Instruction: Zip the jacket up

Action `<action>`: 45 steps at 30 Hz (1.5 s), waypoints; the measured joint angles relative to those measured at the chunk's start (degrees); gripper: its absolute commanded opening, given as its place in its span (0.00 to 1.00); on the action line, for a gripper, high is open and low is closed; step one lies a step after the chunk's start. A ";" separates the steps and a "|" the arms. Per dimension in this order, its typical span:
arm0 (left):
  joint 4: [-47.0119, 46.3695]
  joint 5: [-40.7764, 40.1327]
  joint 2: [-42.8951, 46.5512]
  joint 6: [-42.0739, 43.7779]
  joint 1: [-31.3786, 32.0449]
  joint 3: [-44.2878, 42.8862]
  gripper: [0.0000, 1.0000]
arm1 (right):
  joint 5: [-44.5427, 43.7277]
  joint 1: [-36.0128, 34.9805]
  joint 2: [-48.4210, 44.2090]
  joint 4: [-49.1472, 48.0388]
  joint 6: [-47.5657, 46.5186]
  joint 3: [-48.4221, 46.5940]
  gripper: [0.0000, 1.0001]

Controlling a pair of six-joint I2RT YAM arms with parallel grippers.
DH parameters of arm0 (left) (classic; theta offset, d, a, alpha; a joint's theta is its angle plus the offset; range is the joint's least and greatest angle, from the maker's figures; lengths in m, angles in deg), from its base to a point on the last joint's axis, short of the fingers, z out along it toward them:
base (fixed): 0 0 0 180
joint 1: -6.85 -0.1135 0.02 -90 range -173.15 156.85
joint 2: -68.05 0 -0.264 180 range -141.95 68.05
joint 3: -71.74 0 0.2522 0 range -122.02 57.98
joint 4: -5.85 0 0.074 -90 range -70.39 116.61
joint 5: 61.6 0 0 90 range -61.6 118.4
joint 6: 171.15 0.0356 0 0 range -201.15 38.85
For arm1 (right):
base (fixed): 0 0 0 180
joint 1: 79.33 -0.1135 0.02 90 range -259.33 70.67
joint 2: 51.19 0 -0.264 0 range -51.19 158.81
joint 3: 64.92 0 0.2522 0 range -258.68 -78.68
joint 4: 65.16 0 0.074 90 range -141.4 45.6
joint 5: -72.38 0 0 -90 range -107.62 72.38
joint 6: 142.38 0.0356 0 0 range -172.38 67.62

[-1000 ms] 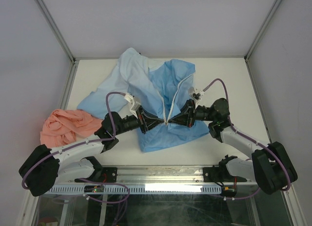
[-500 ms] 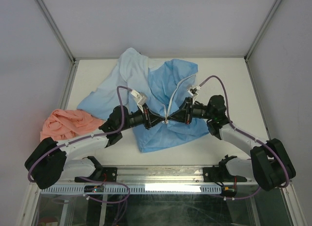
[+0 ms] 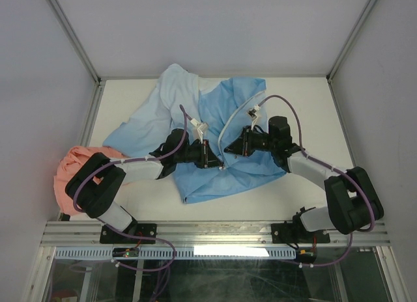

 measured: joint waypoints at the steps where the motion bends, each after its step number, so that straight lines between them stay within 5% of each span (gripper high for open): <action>1: 1.03 0.42 0.00 -0.42 0.00 -0.17 0.00 | -1.40 0.04 -0.81 1.77 -1.86 -0.28 0.57; 9: 8.15 3.91 0.02 -1.01 0.07 -1.40 0.00 | -12.13 -2.14 -13.92 15.56 -20.15 -2.25 0.61; 16: 12.28 4.04 1.77 -1.01 0.07 -1.53 0.00 | -18.67 -15.13 -24.70 23.04 -38.25 -2.14 0.58; 26: 14.25 4.02 4.17 -1.03 0.07 -1.57 0.00 | -33.57 -34.53 -21.20 33.38 -57.40 -2.14 0.55; 34: 14.97 4.02 4.76 -1.07 0.07 -1.57 0.00 | -40.04 -38.27 -17.88 33.97 -62.97 -2.14 0.48; 45: 15.04 3.85 4.76 -1.31 0.83 -1.57 0.00 | -42.82 -38.71 -16.20 30.97 -62.27 -2.19 0.26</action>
